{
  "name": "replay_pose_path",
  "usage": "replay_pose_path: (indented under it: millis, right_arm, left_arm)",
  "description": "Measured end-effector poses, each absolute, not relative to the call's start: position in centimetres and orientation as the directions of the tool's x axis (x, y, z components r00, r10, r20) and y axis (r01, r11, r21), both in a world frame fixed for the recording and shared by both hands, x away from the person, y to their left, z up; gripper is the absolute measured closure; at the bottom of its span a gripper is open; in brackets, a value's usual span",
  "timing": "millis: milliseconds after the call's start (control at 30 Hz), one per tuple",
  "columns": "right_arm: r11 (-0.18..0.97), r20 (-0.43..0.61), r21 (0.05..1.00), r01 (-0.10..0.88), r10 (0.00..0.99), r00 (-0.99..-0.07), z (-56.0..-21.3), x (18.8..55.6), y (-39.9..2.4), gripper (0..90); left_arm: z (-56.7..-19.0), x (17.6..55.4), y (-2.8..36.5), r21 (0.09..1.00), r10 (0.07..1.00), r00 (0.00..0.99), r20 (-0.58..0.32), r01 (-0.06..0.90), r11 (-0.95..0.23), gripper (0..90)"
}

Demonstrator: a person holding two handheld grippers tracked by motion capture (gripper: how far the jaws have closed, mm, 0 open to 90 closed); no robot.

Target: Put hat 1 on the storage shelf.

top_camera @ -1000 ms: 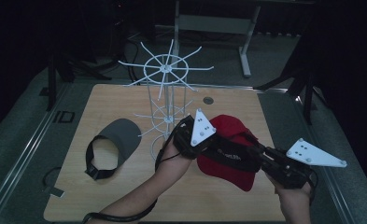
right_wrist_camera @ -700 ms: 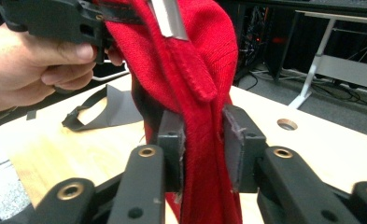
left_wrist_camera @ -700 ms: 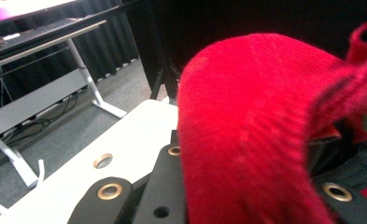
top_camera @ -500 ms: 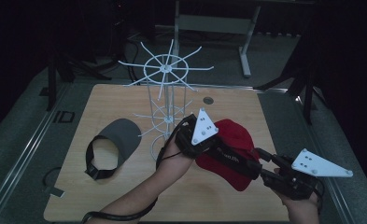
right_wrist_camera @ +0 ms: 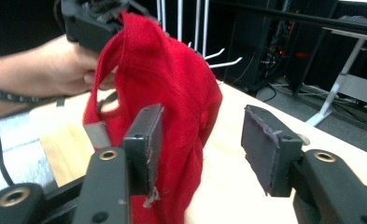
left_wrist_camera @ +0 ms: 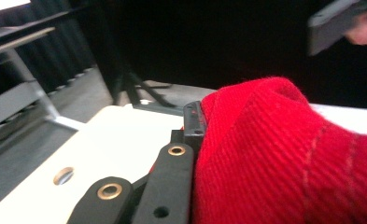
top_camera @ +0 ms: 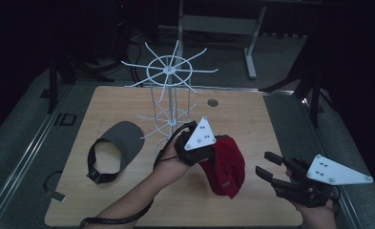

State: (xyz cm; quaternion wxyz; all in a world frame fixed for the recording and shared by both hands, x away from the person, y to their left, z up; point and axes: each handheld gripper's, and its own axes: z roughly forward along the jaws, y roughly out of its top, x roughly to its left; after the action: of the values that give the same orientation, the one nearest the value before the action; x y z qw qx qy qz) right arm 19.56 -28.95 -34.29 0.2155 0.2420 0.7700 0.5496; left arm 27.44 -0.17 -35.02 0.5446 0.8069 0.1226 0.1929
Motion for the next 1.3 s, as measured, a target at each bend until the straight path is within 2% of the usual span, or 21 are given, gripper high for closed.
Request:
replay_pose_path:
  millis: [267,433,600,667,733,867,1033,1167,1267,1300]
  right_arm:
    - [0.337,-0.1,0.935,0.111,0.551,-0.829,-34.5,20.1,-26.7,50.7]
    - [0.377,-0.139,0.923,0.079,0.517,-0.845,-34.6,20.1,-25.5,54.3]
    - [0.399,-0.176,0.916,0.05,0.508,-0.843,-34.6,20.1,-25.3,68.4]
    - [0.408,-0.189,0.912,0.04,0.503,-0.843,-34.5,20.1,-25.3,82.2]
    - [0.421,-0.205,0.906,0.034,0.508,-0.837,-34.5,20.1,-25.2,87.7]
    - [0.398,-0.185,0.916,0.041,0.511,-0.839,-34.4,20.0,-25.3,88.6]
    - [0.304,-0.099,0.95,0.071,0.511,-0.854,-34.0,20.1,-26.3,88.9]
    - [0.278,-0.086,0.957,0.079,0.535,-0.841,-33.6,20.0,-26.7,89.0]
    - [0.272,-0.084,0.959,0.083,0.548,-0.832,-33.5,20.0,-26.8,89.0]
    - [0.262,-0.082,0.961,0.085,0.566,-0.82,-33.5,20.0,-26.9,88.9]
  left_arm:
    - [-34.9,27.4,0.4,0.929,0.303,0.939,0.161,-0.041,-0.367,89.5]
    - [-34.4,26.9,0.1,0.928,0.3,0.938,0.174,-0.054,-0.368,89.5]
    - [-34.3,27.0,-0.1,0.926,0.28,0.945,0.172,-0.058,-0.373,89.5]
    - [-34.3,27.2,0.0,0.927,0.274,0.948,0.164,-0.053,-0.372,89.5]
    - [-34.5,27.4,0.0,0.925,0.273,0.949,0.158,-0.046,-0.378,89.4]
    - [-34.8,27.6,0.2,0.93,0.253,0.959,0.131,-0.03,-0.367,89.3]
    - [-34.6,27.2,0.1,0.932,0.227,0.964,0.139,-0.05,-0.36,89.2]
    - [-34.6,27.1,0.0,0.933,0.221,0.964,0.146,-0.06,-0.354,88.6]
    - [-34.6,26.9,0.0,0.934,0.217,0.966,0.14,-0.056,-0.354,86.0]
    - [-34.7,26.8,0.0,0.934,0.223,0.965,0.138,-0.052,-0.353,79.7]
